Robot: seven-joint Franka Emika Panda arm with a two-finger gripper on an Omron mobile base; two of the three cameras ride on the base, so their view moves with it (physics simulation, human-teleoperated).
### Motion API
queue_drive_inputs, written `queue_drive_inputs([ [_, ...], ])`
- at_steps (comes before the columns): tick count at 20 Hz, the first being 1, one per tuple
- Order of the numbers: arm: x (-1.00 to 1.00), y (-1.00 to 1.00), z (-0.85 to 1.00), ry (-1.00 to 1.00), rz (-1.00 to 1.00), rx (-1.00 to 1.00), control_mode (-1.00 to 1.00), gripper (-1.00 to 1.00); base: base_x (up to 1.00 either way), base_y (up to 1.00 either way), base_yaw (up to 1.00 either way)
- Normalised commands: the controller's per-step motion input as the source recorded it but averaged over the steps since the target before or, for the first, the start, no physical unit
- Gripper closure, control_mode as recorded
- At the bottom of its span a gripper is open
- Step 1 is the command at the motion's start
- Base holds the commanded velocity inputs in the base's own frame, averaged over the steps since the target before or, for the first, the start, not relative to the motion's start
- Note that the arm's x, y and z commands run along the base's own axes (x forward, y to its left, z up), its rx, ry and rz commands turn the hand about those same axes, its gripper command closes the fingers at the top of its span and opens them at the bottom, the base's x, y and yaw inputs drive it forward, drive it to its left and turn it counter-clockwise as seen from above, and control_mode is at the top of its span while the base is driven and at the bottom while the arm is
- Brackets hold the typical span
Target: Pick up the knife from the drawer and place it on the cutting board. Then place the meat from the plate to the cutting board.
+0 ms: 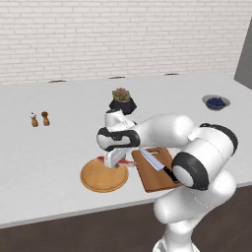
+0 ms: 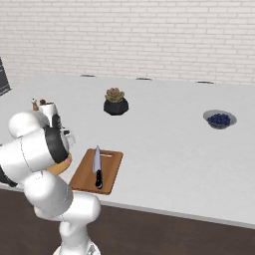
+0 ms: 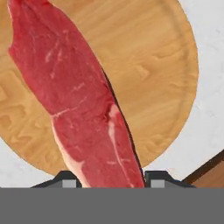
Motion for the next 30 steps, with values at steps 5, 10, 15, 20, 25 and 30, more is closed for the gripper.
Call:
queue_drive_inputs([
  [5, 0.0, -0.86, 0.04, 0.0, -0.25, 0.02, -1.0, 1.0, 0.0, 0.0, 0.0],
  [10, 0.0, -0.69, 0.0, 0.0, -0.25, 0.0, -1.0, 1.0, 0.0, 0.0, 0.0],
  [15, 0.0, -0.5, 0.0, 0.0, -0.25, 0.0, -1.0, 1.0, 0.0, 0.0, 0.0],
  [20, 0.0, -0.13, -0.04, 0.0, -0.21, 0.0, -1.0, 1.0, 0.0, 0.0, 0.0],
  [25, 0.0, -0.19, -0.2, 0.0, -0.2, 0.0, -1.0, 1.0, 0.0, 0.0, 0.0],
  [30, 0.0, -0.19, -0.18, 0.0, -0.16, 0.0, -1.0, 1.0, 0.0, 0.0, 0.0],
])
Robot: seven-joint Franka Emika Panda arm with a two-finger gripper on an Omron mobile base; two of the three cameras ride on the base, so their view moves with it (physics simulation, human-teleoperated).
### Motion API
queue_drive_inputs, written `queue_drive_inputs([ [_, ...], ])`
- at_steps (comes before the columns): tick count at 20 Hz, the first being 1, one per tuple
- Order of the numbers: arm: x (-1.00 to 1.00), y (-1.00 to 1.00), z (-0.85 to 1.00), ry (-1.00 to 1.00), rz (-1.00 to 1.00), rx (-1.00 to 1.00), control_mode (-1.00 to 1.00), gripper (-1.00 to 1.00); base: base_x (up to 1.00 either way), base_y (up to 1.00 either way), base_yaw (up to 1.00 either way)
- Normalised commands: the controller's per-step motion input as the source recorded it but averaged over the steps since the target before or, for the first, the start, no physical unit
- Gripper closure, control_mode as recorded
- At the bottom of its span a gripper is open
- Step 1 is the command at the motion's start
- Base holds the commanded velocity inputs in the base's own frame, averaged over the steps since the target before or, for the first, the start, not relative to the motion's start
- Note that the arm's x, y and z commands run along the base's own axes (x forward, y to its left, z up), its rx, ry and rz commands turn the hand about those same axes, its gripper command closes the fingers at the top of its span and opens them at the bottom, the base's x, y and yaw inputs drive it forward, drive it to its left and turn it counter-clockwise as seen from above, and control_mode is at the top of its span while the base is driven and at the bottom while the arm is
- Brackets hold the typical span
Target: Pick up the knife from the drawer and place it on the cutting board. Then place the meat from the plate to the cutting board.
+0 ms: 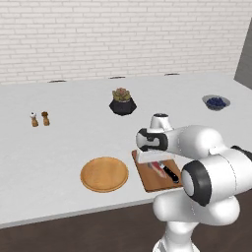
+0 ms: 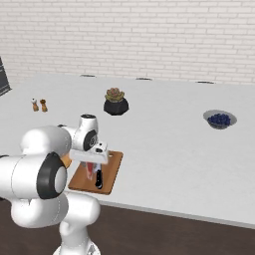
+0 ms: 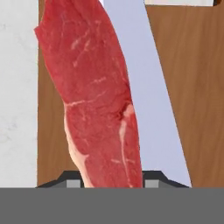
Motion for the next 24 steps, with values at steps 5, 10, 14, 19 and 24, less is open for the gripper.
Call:
queue_drive_inputs([
  [5, 0.0, 0.01, -0.05, -0.01, -0.08, 0.0, -1.0, 1.0, 0.0, 0.0, 0.0],
  [10, -0.01, 0.11, -0.01, -0.11, -0.01, 0.0, -1.0, 1.0, 0.0, 0.0, 0.0],
  [14, 0.0, 0.0, -0.13, -0.11, -0.03, 0.0, -1.0, 1.0, 0.0, 0.0, 0.0],
  [19, 0.0, 0.0, -0.17, -0.06, -0.01, 0.0, -1.0, 1.0, 0.0, 0.0, 0.0],
  [24, 0.0, 0.0, -0.22, 0.0, 0.0, 0.0, -1.0, 1.0, 0.0, 0.0, 0.0],
])
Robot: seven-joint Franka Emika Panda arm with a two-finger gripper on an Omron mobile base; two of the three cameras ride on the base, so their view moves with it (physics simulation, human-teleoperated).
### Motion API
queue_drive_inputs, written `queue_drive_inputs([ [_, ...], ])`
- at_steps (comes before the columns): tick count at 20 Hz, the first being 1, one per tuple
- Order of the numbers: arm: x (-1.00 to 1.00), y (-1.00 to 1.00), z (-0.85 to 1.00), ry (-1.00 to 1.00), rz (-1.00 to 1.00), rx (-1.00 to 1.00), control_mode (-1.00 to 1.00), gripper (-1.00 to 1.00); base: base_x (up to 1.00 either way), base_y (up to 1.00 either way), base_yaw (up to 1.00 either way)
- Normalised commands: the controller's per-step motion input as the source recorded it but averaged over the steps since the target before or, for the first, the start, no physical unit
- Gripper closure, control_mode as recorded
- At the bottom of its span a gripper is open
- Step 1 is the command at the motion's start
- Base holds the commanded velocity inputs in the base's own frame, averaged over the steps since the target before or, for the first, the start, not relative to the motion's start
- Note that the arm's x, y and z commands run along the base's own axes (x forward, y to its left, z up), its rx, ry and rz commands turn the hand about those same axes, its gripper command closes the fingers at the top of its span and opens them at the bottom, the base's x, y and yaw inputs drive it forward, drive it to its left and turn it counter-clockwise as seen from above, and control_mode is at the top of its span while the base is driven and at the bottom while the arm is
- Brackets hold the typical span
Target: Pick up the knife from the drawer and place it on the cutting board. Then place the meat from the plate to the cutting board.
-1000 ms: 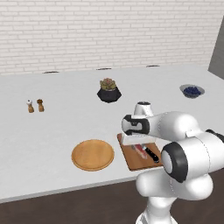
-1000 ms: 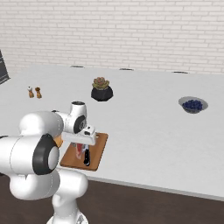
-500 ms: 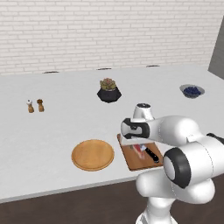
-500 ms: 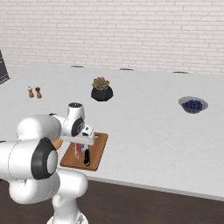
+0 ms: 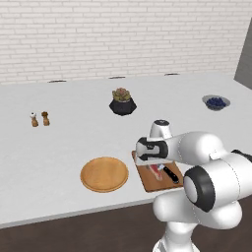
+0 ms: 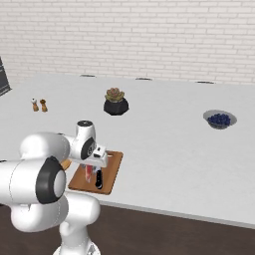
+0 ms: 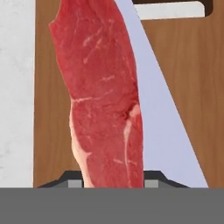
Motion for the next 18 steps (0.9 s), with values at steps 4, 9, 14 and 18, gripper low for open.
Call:
queue_drive_inputs([
  [4, 0.0, 0.0, -0.06, 0.0, 0.0, 0.0, -1.0, 1.0, 0.0, 0.0, 0.0],
  [9, 0.0, 0.0, 0.01, 0.0, 0.0, 0.0, -1.0, -1.0, 0.0, 0.0, 0.0],
  [14, -0.01, 0.0, 0.02, 0.0, 0.0, 0.0, -1.0, -1.0, 0.0, 0.0, 0.0],
  [18, -0.04, 0.0, 0.21, 0.0, 0.0, 0.0, -1.0, -1.0, 0.0, 0.0, 0.0],
])
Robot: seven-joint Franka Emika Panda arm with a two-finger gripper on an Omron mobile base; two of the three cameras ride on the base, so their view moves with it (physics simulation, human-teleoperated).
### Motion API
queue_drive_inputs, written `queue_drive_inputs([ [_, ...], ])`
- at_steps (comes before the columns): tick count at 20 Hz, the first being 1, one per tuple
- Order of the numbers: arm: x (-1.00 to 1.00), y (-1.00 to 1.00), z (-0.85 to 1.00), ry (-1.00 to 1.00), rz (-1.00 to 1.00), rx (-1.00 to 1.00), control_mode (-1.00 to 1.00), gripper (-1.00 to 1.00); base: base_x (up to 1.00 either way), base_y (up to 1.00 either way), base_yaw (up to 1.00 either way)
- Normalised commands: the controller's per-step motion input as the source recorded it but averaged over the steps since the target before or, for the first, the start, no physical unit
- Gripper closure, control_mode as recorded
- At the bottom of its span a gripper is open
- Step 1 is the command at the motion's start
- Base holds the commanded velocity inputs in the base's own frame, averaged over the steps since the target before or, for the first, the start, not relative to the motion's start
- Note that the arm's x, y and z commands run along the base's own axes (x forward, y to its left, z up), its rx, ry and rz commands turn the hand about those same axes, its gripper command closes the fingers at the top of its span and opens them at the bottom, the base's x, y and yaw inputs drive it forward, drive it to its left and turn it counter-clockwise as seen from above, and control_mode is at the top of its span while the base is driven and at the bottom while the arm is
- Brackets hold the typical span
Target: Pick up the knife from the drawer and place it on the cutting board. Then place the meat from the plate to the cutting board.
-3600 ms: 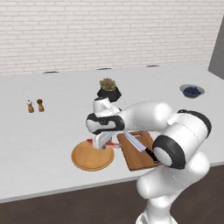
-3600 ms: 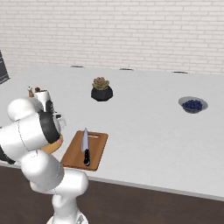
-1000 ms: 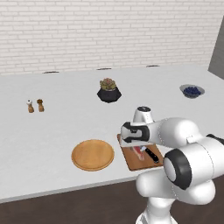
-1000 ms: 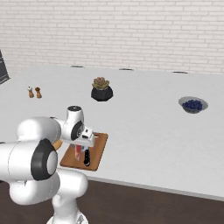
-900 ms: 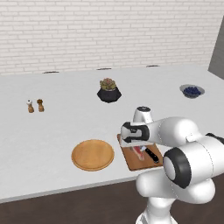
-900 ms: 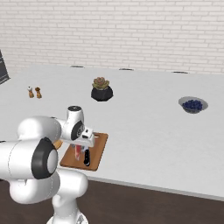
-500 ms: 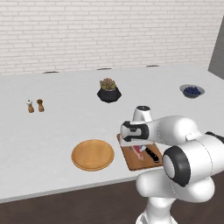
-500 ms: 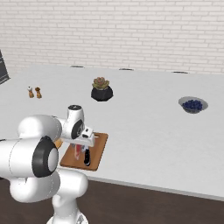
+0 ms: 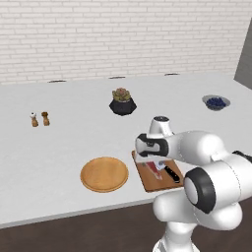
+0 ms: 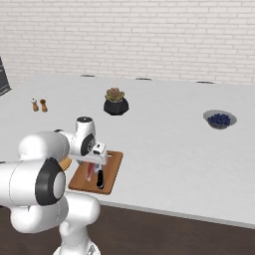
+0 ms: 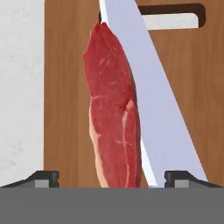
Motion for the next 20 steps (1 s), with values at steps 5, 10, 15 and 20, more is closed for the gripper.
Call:
queue_drive_inputs([
  [5, -0.05, 0.0, 0.31, 0.0, 0.0, 0.0, -1.0, -1.0, 0.0, 0.0, 0.0],
  [10, -0.1, -0.01, 0.4, 0.0, 0.0, 0.0, -1.0, -1.0, 0.0, 0.0, 0.0],
  [15, -0.22, -0.14, 0.49, 0.0, 0.0, 0.0, -1.0, -1.0, 0.0, 0.0, 0.0],
  [20, -0.21, -0.19, 0.4, 0.0, 0.0, 0.01, -1.0, -1.0, 0.0, 0.0, 0.0],
])
